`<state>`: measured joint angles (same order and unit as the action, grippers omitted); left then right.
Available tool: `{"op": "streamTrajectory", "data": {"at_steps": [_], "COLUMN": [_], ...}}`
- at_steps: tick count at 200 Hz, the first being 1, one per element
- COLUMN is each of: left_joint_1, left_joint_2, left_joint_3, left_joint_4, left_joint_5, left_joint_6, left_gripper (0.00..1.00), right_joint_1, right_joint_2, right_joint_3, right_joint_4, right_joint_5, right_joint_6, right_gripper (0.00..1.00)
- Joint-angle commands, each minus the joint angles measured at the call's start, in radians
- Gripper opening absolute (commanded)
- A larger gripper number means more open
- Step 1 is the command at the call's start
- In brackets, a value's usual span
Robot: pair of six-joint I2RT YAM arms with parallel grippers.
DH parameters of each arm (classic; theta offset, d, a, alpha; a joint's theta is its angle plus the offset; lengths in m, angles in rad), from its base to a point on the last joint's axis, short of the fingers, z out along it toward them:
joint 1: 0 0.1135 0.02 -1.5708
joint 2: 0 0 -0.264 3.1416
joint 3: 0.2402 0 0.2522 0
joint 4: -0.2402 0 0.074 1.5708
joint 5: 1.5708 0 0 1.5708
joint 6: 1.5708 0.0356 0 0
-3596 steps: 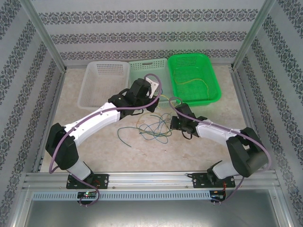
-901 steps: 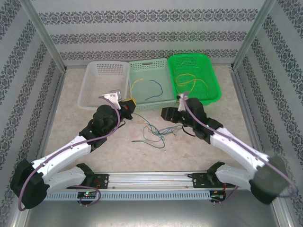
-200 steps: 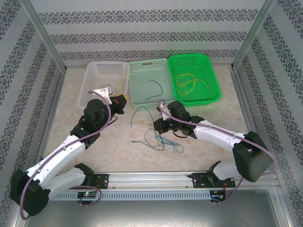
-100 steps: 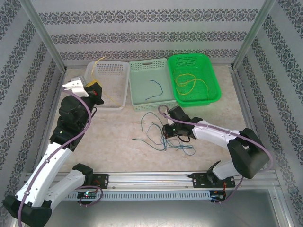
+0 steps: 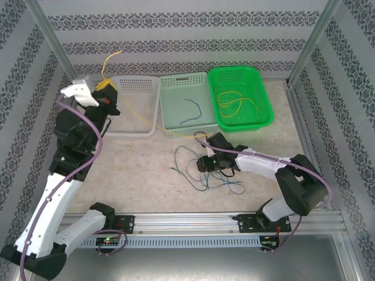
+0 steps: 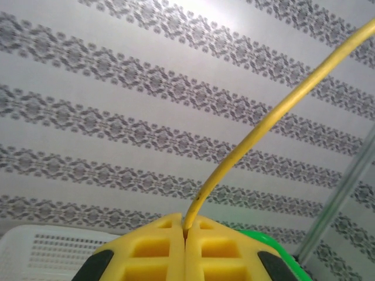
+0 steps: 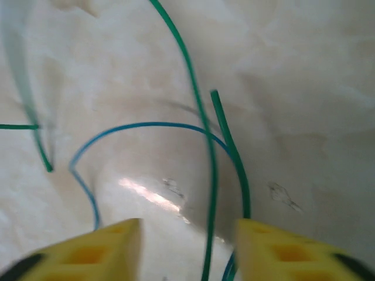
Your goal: Untangle the cables
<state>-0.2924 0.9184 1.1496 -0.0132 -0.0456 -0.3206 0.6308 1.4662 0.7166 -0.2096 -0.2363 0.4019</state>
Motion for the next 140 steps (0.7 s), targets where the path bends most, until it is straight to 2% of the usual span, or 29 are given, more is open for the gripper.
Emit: {"op": "streamTrajectory", "data": {"at_steps": [1,39,64,93,118,140], "left_joint_1": [0.014,0.013,0.013,0.007,-0.014,-0.057], "left_joint_2": [0.11,0.304,0.468,0.673,0.843,0.994], "left_joint_3": [0.031,0.105,0.198,0.351,0.512,0.707], "left_joint_4": [0.022,0.069,0.096,0.149,0.182,0.133], "left_joint_5": [0.085,0.107,0.134,0.248,0.299,0.308], "left_joint_6": [-0.033,-0.031,-0.044,-0.117,-0.174,-0.153], "left_gripper": [0.07,0.06,0.05,0.03,0.02,0.02], "right_joint_1": [-0.029,-0.121,-0.252,-0.406,-0.478,-0.538], "right_joint_2": [-0.128,-0.366,-0.52,-0.639,-0.705,-0.747], "right_joint_3": [-0.022,-0.092,-0.164,-0.198,-0.192,-0.202], "right_joint_4": [0.072,0.023,-0.021,-0.075,-0.132,-0.167], "right_joint_5": [-0.061,-0.05,-0.014,-0.087,-0.129,-0.144], "right_joint_6": [0.027,0.059,0.146,0.155,0.139,0.14], "right_gripper": [0.67,0.77,0.84,0.84,0.84,0.84]}}
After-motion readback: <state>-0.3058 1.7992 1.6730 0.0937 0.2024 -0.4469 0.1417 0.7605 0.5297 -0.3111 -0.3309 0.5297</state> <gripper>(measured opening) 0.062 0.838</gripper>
